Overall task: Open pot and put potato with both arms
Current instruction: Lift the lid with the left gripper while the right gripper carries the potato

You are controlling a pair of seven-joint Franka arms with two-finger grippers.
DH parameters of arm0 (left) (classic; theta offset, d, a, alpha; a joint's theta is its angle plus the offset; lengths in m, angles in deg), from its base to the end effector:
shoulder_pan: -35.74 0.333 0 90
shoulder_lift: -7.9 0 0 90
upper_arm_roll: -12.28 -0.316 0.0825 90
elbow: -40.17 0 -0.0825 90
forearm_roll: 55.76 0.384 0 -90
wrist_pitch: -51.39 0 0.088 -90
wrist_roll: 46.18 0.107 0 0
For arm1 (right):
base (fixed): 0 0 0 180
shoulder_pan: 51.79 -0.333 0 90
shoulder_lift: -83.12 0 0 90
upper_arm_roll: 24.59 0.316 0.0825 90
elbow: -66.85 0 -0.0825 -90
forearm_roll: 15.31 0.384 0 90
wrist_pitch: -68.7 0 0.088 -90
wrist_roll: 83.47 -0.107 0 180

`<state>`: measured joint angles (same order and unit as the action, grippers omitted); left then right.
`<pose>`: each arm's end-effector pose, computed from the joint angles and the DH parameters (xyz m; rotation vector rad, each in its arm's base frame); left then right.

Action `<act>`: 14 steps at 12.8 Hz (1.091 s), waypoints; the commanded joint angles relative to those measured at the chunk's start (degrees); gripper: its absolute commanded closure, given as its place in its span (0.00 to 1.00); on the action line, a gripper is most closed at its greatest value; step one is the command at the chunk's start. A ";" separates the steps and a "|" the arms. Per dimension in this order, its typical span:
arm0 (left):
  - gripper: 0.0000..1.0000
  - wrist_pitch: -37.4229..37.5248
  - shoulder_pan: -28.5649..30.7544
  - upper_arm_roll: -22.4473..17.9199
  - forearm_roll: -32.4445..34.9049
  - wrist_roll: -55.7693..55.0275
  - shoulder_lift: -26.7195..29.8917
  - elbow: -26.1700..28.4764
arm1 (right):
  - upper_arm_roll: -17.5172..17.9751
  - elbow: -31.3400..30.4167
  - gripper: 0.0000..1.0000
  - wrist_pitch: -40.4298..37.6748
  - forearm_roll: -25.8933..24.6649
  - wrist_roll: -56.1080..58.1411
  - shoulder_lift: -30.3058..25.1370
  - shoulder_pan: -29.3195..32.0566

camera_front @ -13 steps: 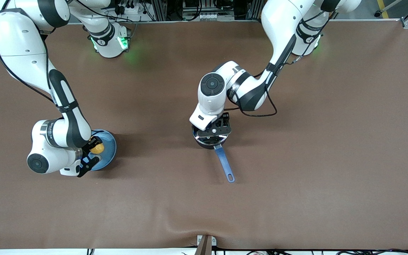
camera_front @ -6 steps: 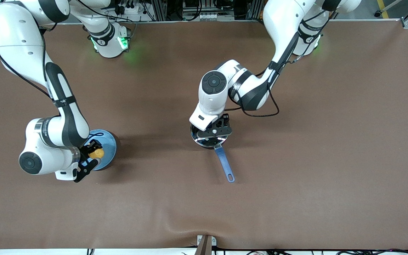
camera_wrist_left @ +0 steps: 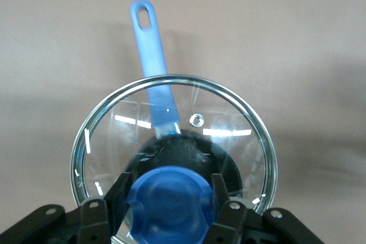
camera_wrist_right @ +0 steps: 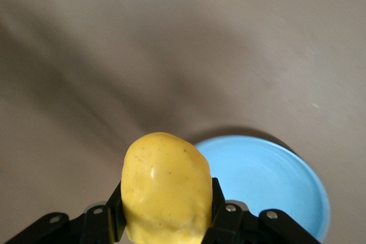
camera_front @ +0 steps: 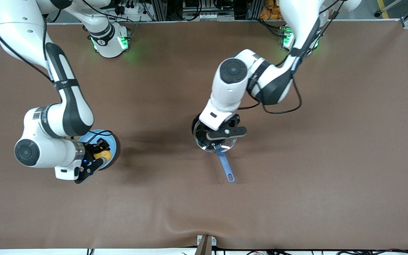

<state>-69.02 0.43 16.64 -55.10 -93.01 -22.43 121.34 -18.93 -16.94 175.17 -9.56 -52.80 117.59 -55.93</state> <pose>0.5625 -0.4522 0.4089 3.0042 0.2005 0.1445 0.6792 0.1141 0.3173 -2.7888 -0.9497 0.2555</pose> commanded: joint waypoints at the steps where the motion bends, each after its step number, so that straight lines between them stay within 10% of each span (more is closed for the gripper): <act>1: 1.00 2.98 4.44 0.39 -2.68 5.77 3.96 1.10 | 1.10 -0.15 1.00 -0.30 2.33 -8.22 -1.59 -3.06; 14: 1.00 12.22 22.91 -0.04 -1.80 31.98 4.50 2.15 | 0.76 -0.06 1.00 18.77 -1.18 -64.31 4.10 -32.77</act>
<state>-56.48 22.37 16.45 -56.55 -62.84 -17.96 123.51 -17.34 -17.27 191.67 -9.41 -111.81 119.62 -86.33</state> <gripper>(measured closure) 0.392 0.423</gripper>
